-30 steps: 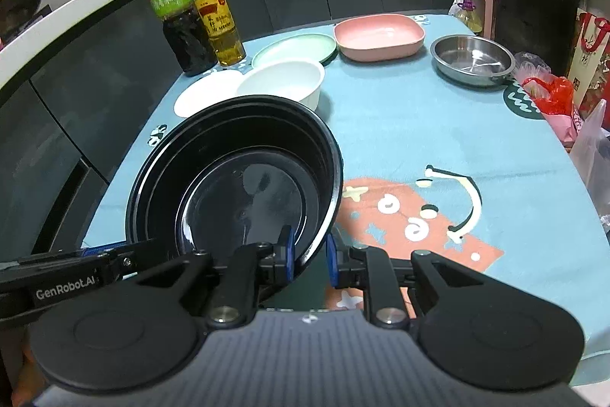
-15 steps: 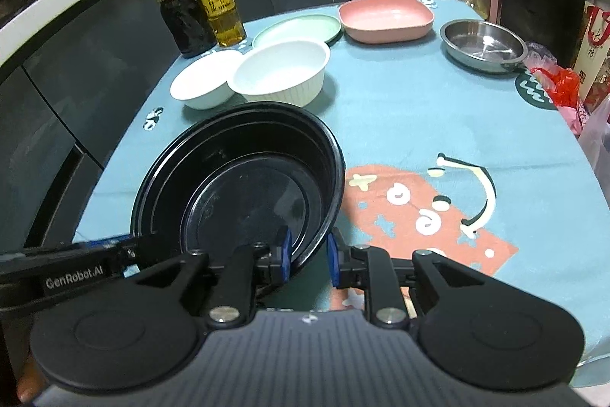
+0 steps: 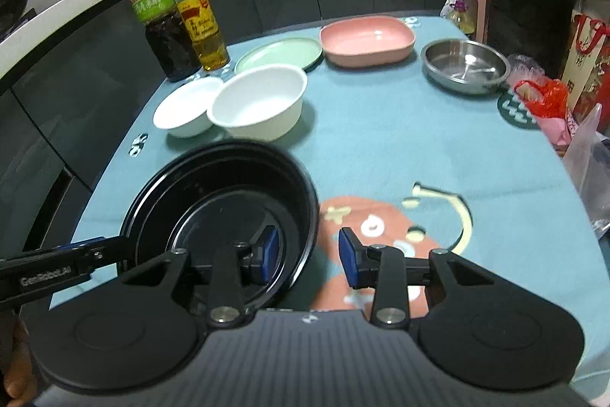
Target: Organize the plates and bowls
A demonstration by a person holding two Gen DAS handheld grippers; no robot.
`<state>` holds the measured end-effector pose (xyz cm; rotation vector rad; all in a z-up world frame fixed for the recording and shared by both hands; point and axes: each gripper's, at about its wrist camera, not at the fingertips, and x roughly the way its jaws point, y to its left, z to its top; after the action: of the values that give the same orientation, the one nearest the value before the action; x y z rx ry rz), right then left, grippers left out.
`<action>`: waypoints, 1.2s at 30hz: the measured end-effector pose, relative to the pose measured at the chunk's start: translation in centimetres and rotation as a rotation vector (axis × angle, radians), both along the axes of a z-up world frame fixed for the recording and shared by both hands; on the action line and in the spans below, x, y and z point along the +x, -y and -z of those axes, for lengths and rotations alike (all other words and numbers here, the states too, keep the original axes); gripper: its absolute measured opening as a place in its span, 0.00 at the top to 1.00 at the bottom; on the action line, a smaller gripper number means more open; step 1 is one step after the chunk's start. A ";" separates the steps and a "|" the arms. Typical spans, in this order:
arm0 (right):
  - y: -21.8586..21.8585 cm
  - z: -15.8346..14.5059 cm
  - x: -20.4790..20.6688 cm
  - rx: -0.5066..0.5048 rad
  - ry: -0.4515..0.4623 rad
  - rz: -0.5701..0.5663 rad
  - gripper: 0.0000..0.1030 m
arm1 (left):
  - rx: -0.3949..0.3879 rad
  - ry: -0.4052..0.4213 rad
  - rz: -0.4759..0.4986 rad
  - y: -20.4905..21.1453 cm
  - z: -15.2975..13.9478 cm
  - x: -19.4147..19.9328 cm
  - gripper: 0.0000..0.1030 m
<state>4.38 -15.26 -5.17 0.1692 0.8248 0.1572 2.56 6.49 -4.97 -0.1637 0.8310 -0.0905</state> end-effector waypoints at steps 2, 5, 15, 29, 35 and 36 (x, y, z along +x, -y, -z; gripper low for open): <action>0.2 -0.1 0.6 -0.001 0.003 0.004 0.69 | 0.000 0.009 -0.012 -0.3 -0.4 0.5 0.73; 0.3 -0.2 1.6 -0.003 0.003 0.003 0.69 | -0.005 0.020 -0.035 -0.6 -0.9 1.6 0.73; 0.4 -0.4 6.3 0.001 -0.019 -0.007 0.69 | -0.036 -0.005 -0.041 -0.3 -1.3 6.8 0.72; 0.9 0.1 13.2 0.032 -0.078 0.011 0.69 | -0.077 -0.108 -0.014 2.4 0.0 14.7 0.72; 0.8 0.3 15.0 0.033 -0.081 0.010 0.69 | -0.089 -0.150 -0.001 3.4 0.9 17.1 0.72; 0.8 0.4 15.3 0.036 -0.085 0.010 0.69 | -0.089 -0.157 -0.004 3.4 1.1 17.4 0.72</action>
<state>19.68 -16.04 -5.55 0.2150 0.9057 0.1560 19.96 3.05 -6.06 -0.2590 0.9842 -0.1118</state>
